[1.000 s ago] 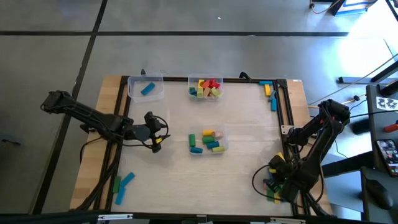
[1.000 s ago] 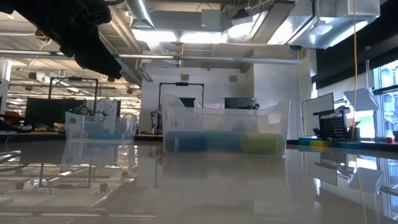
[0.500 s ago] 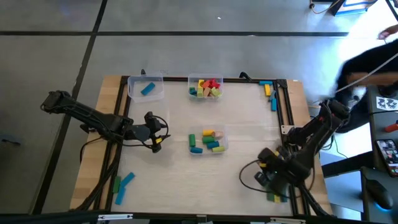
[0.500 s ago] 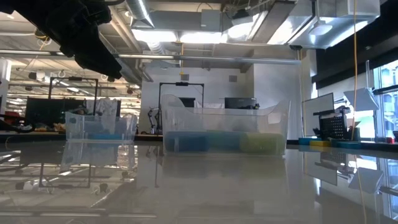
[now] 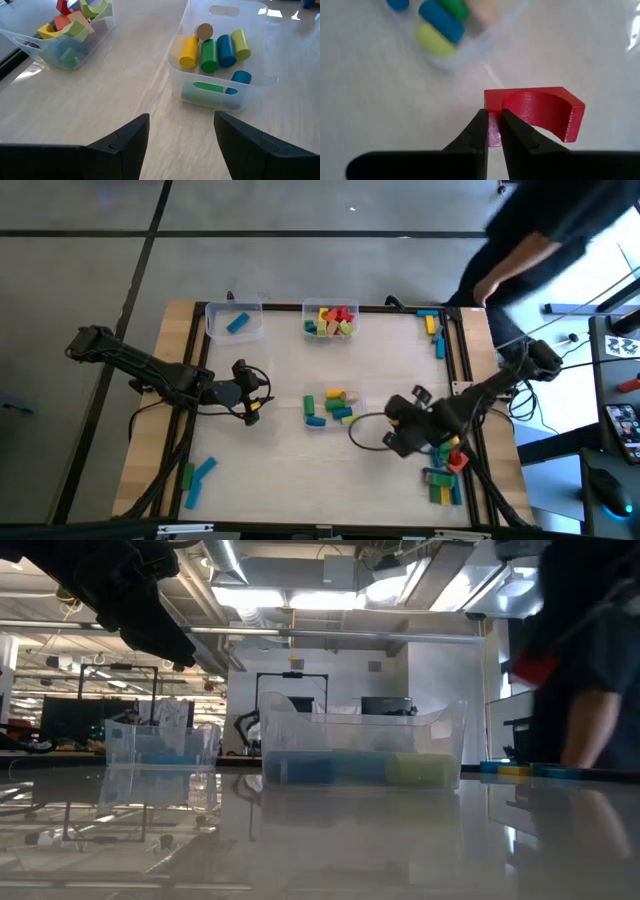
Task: Sort blocks by size
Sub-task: Put the red arch block into the top right transparent bin
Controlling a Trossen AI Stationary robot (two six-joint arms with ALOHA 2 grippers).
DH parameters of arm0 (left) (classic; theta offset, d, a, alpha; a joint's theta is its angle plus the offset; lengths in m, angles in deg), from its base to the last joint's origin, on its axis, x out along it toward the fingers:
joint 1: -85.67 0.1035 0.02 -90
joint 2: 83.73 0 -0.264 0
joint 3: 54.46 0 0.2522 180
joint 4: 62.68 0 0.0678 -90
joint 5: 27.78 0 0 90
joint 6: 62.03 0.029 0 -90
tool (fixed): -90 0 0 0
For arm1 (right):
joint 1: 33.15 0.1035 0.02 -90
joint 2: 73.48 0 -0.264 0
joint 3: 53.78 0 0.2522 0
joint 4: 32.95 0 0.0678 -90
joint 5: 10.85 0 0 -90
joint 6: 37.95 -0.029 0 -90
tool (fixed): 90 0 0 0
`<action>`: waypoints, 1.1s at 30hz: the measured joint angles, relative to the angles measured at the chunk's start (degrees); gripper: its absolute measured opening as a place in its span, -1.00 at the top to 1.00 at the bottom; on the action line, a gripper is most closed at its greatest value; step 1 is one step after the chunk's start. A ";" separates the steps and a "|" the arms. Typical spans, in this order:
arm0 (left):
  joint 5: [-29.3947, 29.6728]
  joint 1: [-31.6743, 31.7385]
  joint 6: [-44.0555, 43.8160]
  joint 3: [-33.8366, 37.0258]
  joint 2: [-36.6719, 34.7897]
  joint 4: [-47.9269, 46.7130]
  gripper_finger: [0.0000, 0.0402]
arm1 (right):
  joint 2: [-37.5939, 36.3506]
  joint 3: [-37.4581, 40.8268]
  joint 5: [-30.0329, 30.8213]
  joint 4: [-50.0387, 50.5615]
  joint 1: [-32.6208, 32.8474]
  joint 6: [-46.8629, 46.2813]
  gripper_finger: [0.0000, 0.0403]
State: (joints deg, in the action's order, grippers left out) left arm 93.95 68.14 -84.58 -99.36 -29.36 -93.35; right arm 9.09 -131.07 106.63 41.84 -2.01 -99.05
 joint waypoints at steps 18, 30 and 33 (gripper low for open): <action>0.00 -0.02 0.02 0.00 0.00 0.00 -0.09 | 0.00 0.02 1.38 -22.39 -21.49 31.81 0.82; 0.01 0.00 0.74 0.00 0.00 0.02 -0.09 | 0.59 0.04 -4.17 -40.22 -37.15 49.80 0.82; 0.02 0.00 0.79 0.00 0.00 0.02 -0.09 | 1.85 0.04 -7.00 -44.74 -41.02 52.87 0.82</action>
State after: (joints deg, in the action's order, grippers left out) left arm 93.97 68.15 -83.79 -99.36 -29.36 -93.33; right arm 10.94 -131.03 99.63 -2.89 -43.03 -46.19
